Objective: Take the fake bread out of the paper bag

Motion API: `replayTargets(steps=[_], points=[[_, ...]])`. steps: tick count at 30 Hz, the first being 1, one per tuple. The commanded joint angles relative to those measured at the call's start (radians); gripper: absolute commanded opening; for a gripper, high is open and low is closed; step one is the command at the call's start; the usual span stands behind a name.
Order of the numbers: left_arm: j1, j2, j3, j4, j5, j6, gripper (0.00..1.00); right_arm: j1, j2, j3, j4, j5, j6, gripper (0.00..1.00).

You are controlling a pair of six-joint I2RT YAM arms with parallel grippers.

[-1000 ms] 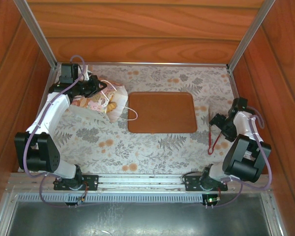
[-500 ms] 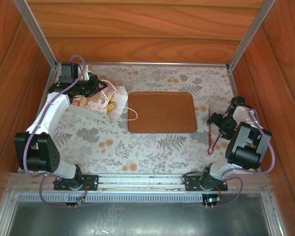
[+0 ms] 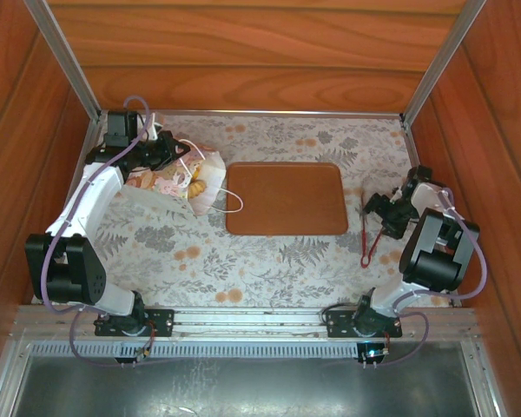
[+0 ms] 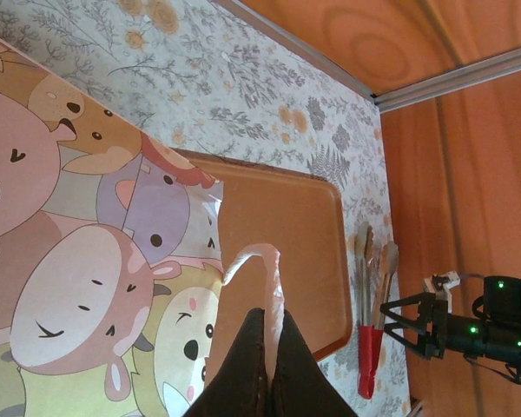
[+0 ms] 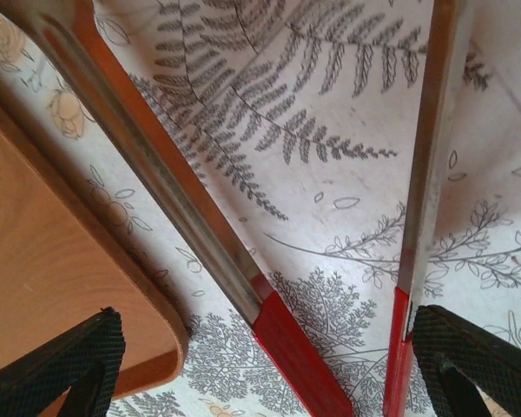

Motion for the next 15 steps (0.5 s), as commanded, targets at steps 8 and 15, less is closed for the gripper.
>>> replayTargets(steps=[8, 15], points=[[-0.002, -0.002, 0.029, 0.049, 0.032, -0.006, 0.0, 0.081, 0.057, 0.08, -0.176, 0.194, -0.034, 0.92], [-0.002, 0.006, 0.039, 0.05, 0.042, -0.008, 0.0, 0.1, 0.141, 0.103, -0.222, 0.181, -0.045, 0.91]])
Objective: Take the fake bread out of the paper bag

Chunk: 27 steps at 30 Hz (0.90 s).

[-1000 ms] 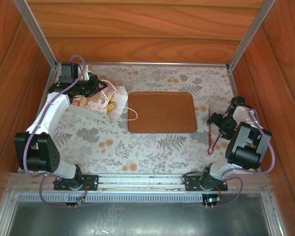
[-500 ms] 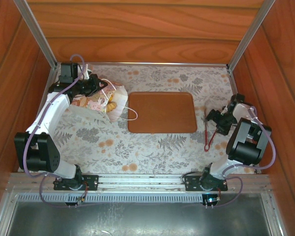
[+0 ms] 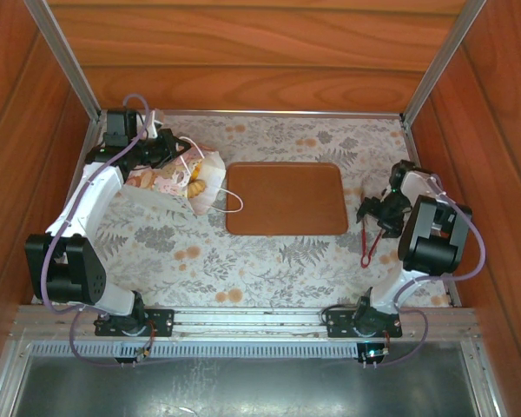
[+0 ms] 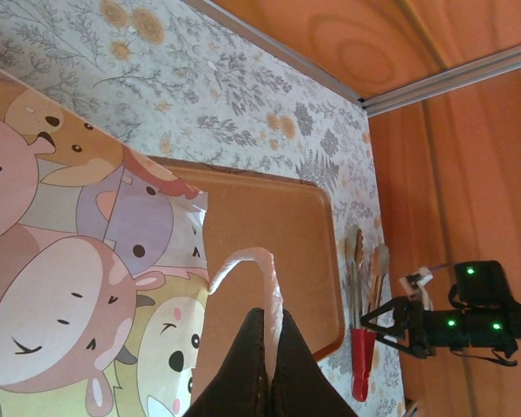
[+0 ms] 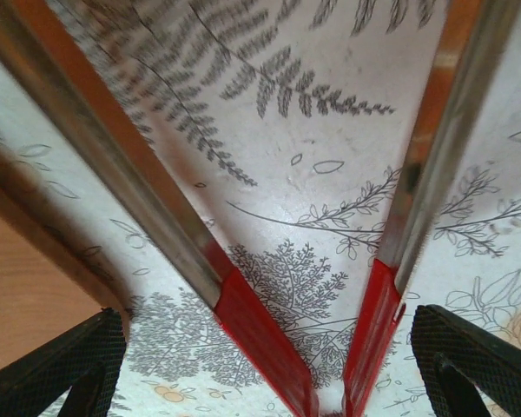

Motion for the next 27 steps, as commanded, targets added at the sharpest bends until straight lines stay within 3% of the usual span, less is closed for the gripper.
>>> replayTargets(steps=[1, 6, 27], points=[[-0.002, 0.006, 0.034, 0.023, 0.024, -0.005, 0.0, 0.008, 0.024, 0.008, -0.058, 0.021, -0.018, 0.88], [-0.003, 0.003, 0.029, 0.024, 0.023, -0.009, 0.0, 0.016, 0.05, -0.009, -0.036, 0.022, -0.034, 0.79], [-0.001, 0.01, 0.04, 0.024, 0.017, -0.014, 0.0, 0.094, 0.139, 0.079, 0.045, 0.183, -0.084, 0.62]])
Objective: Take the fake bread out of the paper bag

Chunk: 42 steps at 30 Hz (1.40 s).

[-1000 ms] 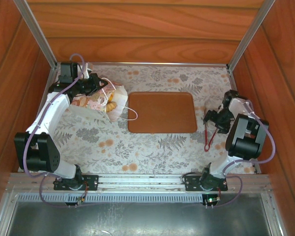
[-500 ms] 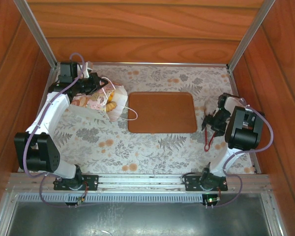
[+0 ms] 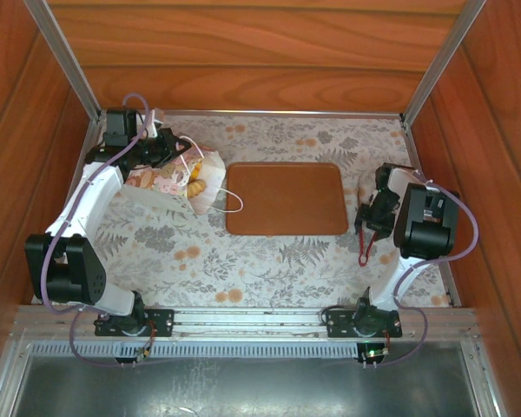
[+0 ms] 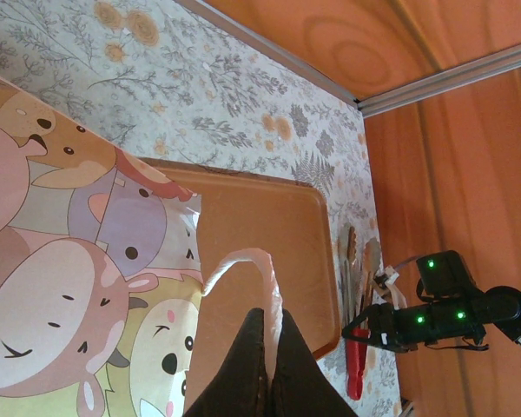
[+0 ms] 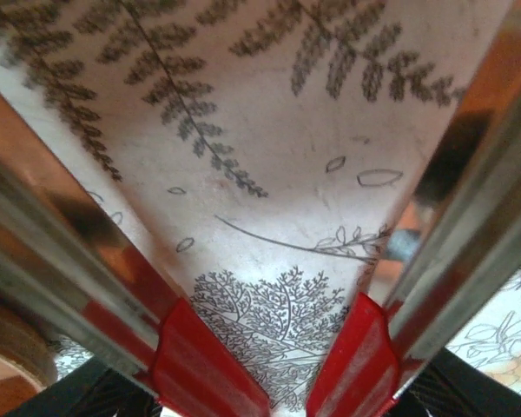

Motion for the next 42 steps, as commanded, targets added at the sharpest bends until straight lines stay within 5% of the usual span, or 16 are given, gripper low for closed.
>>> replayTargets(steps=[1, 11, 24, 42], points=[[-0.002, 0.011, 0.037, 0.021, 0.013, -0.005, 0.0, 0.008, 0.035, 0.063, 0.063, 0.068, -0.044, 0.62], [-0.002, 0.023, 0.043, 0.021, 0.012, -0.012, 0.0, 0.009, 0.164, 0.252, 0.059, -0.011, -0.186, 0.61], [-0.002, 0.034, 0.054, 0.021, 0.018, -0.018, 0.0, -0.017, 0.276, 0.335, -0.01, 0.024, -0.197, 0.77], [-0.002, 0.017, 0.037, 0.021, 0.0, -0.034, 0.0, -0.016, 0.315, 0.4, -0.035, -0.024, -0.193, 0.64]])
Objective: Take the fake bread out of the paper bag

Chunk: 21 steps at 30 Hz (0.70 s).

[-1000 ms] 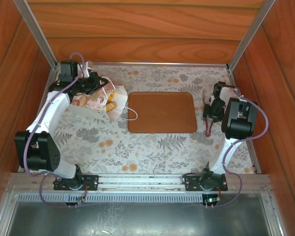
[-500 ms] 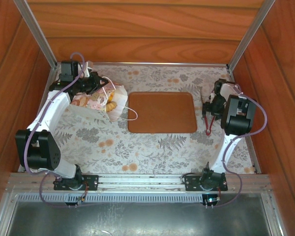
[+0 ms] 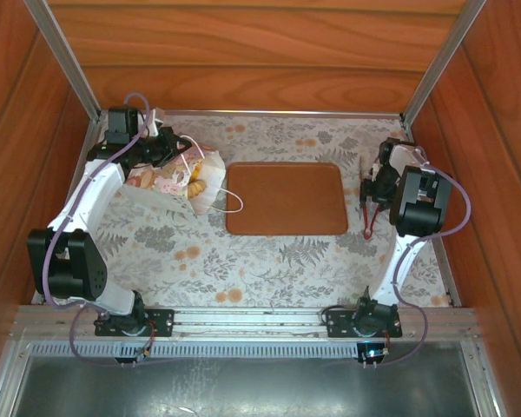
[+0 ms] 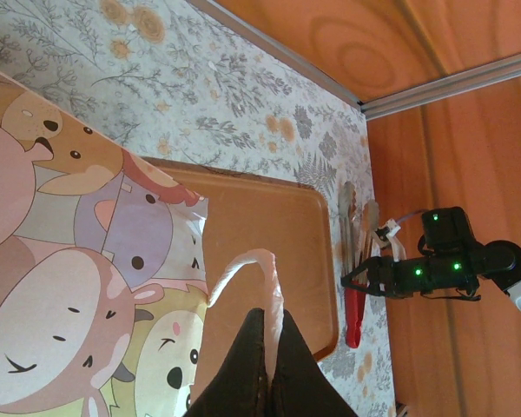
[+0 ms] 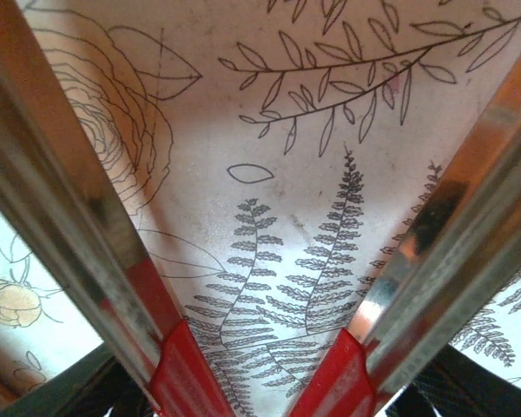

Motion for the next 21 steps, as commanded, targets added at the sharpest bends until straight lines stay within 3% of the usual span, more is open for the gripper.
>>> replayTargets(steps=[1, 7, 13, 21], points=[[-0.002, -0.017, 0.02, 0.02, 0.002, -0.014, 0.0, -0.004, 0.037, -0.008, 0.016, -0.038, -0.003, 0.61], [-0.003, -0.038, 0.026, 0.02, 0.0, -0.029, 0.0, 0.005, -0.131, -0.049, 0.006, -0.053, 0.034, 0.49], [-0.004, -0.06, 0.031, 0.02, 0.0, -0.04, 0.0, 0.016, -0.334, -0.112, 0.002, -0.083, 0.062, 0.47], [-0.007, -0.08, 0.025, 0.021, 0.0, -0.051, 0.0, 0.017, -0.472, -0.128, -0.037, -0.126, 0.074, 0.45]])
